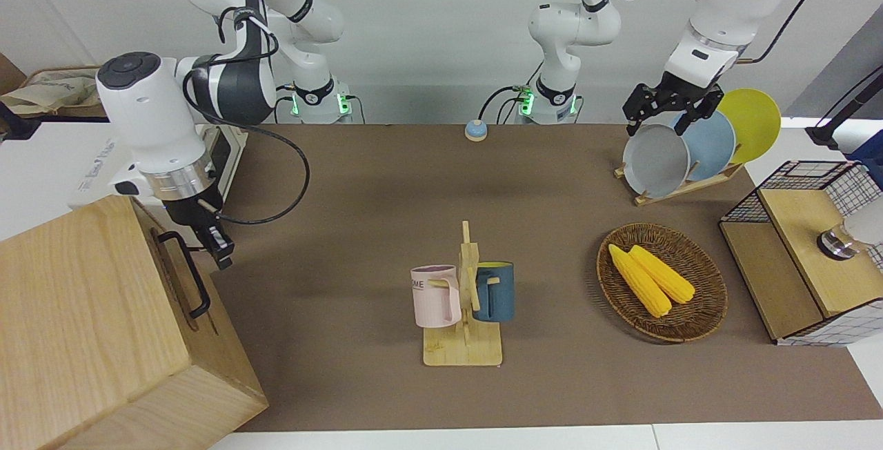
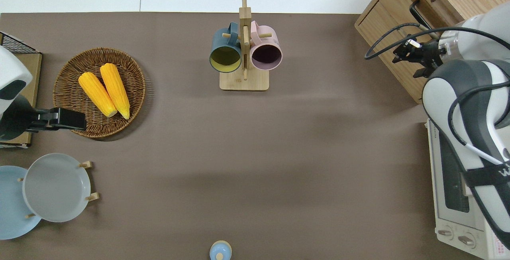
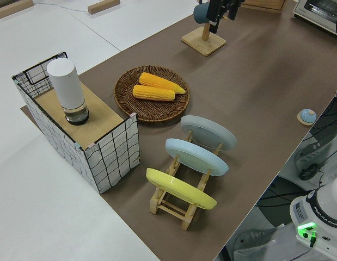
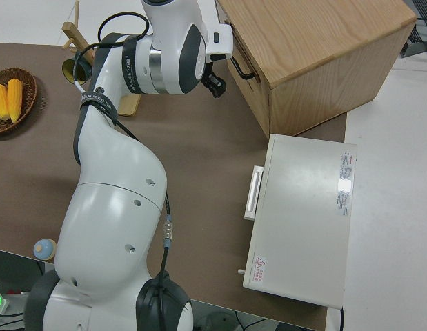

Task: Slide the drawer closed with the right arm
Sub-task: 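Press the right gripper on the drawer front until it sits flush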

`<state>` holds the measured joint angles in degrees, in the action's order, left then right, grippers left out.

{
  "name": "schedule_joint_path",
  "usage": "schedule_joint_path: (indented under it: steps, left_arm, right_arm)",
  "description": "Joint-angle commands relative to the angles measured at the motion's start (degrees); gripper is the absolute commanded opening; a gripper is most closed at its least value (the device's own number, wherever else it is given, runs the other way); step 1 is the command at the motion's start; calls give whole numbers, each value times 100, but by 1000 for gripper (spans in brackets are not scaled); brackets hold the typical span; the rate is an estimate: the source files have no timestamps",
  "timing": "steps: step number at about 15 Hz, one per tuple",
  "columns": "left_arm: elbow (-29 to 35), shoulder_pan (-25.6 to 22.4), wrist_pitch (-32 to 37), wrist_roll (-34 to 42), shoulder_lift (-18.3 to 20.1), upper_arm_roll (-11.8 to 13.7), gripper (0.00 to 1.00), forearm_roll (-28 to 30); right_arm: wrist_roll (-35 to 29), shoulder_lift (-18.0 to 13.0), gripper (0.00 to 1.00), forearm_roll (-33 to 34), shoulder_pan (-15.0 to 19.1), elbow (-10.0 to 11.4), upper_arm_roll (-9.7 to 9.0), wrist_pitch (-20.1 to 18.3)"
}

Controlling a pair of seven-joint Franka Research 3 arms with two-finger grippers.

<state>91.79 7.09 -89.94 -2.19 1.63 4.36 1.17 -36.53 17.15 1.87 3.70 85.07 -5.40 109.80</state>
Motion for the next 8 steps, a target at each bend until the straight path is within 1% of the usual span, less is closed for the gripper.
schedule_joint_path:
  steps: [1,2,4,6,7,8]
  left_arm:
    - [-12,21,82,8,48,21,998,-73]
    - [-12,21,82,8,48,21,998,-73]
    - [-21,21,82,8,48,21,998,-73]
    - [-12,21,82,8,48,21,998,-73]
    - [-12,21,82,8,48,21,995,-73]
    - [-21,21,82,8,48,21,998,-73]
  right_arm:
    - [559,-466,981,68,-71,536,57,-107]
    - [612,-528,981,94,-140,589,83,-160]
    - [804,-634,981,156,-220,633,136,-414]
    - [981,-756,981,200,-255,651,136,-643]
    - [1008,-870,981,200,-351,695,162,-713]
    - [1016,-950,981,200,-369,765,197,-775]
